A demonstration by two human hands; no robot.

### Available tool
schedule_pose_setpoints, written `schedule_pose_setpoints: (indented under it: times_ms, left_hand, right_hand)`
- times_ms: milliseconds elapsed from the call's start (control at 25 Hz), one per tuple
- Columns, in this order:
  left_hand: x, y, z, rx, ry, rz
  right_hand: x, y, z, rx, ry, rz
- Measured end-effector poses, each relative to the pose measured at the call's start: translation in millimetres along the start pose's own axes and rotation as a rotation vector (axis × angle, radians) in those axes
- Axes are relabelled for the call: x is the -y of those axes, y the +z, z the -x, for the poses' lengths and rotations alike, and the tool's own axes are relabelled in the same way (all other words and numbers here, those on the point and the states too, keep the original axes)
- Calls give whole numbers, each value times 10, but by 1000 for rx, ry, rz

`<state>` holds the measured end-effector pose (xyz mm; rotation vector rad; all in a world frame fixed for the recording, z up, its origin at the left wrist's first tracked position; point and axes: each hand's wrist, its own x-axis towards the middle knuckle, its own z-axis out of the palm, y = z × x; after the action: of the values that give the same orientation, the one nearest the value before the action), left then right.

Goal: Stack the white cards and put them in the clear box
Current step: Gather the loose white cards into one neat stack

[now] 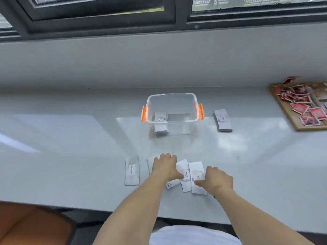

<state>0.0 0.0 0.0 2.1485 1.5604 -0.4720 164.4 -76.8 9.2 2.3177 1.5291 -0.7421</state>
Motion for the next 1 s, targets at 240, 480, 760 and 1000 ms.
schedule_pose_setpoints:
  times_ms: [240,480,760,1000]
  left_hand:
    - [-173,125,-105,-44,29,-69]
    - [-216,129,-223,-18,48,-66]
    - [-149,44,-268,32,72,77]
    - [-28,-42,-184,53,190,679]
  right_hand:
    - [126,165,-97,7,145,-184]
    - [163,161,-232,77,139,-393]
    - [-186,28,-343,122,11,-674]
    - [-241,-110,-316,254,-148,-797]
